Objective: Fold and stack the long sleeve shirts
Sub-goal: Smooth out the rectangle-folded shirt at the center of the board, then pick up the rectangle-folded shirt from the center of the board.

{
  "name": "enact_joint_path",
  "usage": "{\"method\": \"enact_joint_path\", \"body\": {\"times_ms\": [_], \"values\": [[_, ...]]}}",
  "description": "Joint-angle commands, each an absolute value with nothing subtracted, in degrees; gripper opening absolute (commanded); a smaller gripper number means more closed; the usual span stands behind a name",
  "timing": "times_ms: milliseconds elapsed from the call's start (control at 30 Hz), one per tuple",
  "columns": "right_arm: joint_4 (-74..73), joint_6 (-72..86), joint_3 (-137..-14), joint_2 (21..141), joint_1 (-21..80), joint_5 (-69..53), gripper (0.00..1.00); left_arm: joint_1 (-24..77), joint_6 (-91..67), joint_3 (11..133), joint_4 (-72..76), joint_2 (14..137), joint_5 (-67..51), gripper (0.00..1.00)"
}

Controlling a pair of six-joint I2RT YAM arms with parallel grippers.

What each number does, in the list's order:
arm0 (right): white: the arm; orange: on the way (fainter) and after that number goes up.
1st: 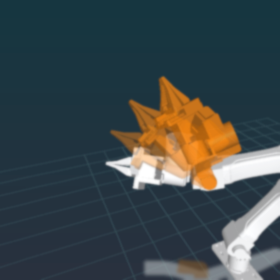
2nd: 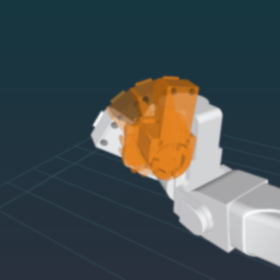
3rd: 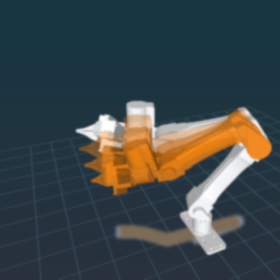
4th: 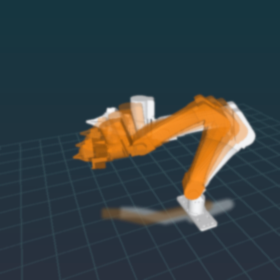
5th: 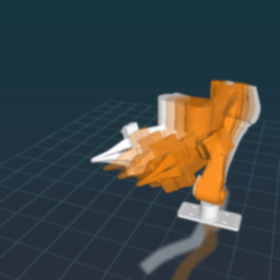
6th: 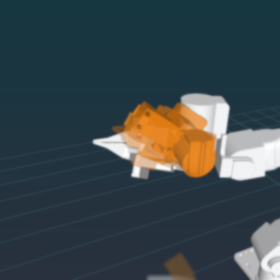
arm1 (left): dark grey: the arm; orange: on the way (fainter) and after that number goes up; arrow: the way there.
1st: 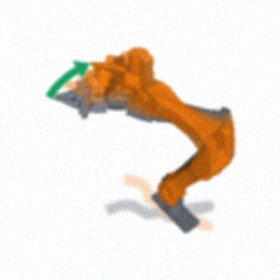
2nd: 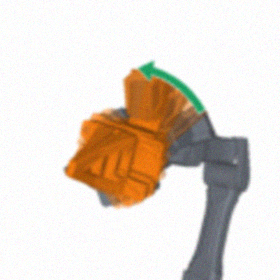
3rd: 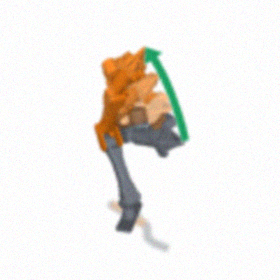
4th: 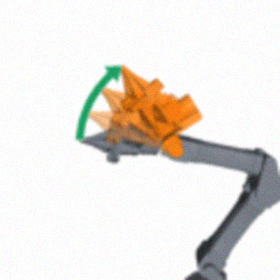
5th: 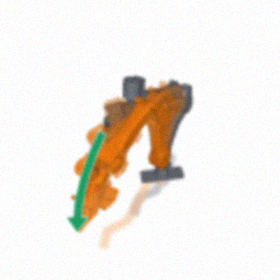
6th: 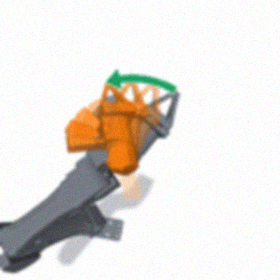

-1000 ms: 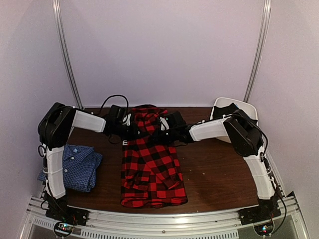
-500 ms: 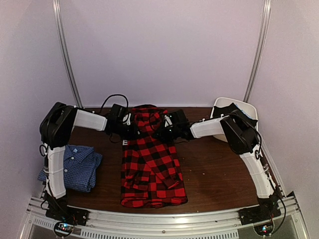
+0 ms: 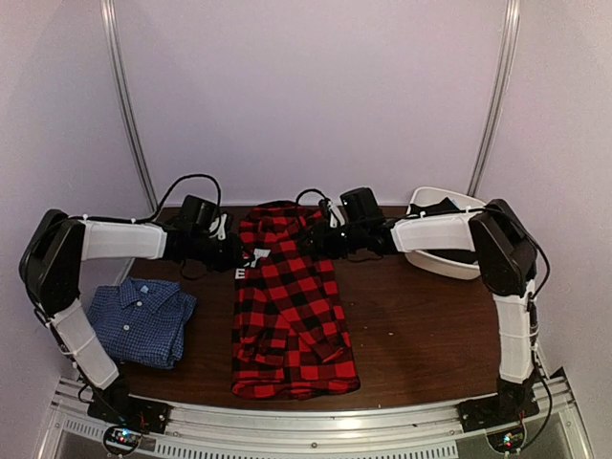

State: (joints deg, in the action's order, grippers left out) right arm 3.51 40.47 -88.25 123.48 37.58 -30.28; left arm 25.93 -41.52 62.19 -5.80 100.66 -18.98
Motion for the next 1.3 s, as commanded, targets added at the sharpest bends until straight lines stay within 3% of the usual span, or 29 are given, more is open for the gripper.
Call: {"method": "enact_joint_path", "body": {"times_ms": [0,500,833,1033,1267], "values": [[1.24,38.22,-82.96,117.35,37.77,-29.71,0.42,26.00,-45.08,53.37,-8.34,93.05,-16.88,0.35],[-0.44,36.64,-67.42,106.42,41.57,-30.61,0.46,37.69,-59.02,32.01,-9.61,73.46,-11.27,0.38],[-0.18,38.02,-51.26,94.25,43.78,-27.63,0.52,39.73,-58.03,27.95,-7.03,73.27,-16.19,0.45],[-1.23,37.50,-44.92,90.70,45.51,-27.41,0.58,39.70,-57.68,25.50,-6.00,73.26,-19.65,0.46],[-0.17,38.95,-40.44,89.58,47.88,-27.44,0.59,39.73,-57.22,23.98,-6.93,72.48,-21.57,0.47]]}}
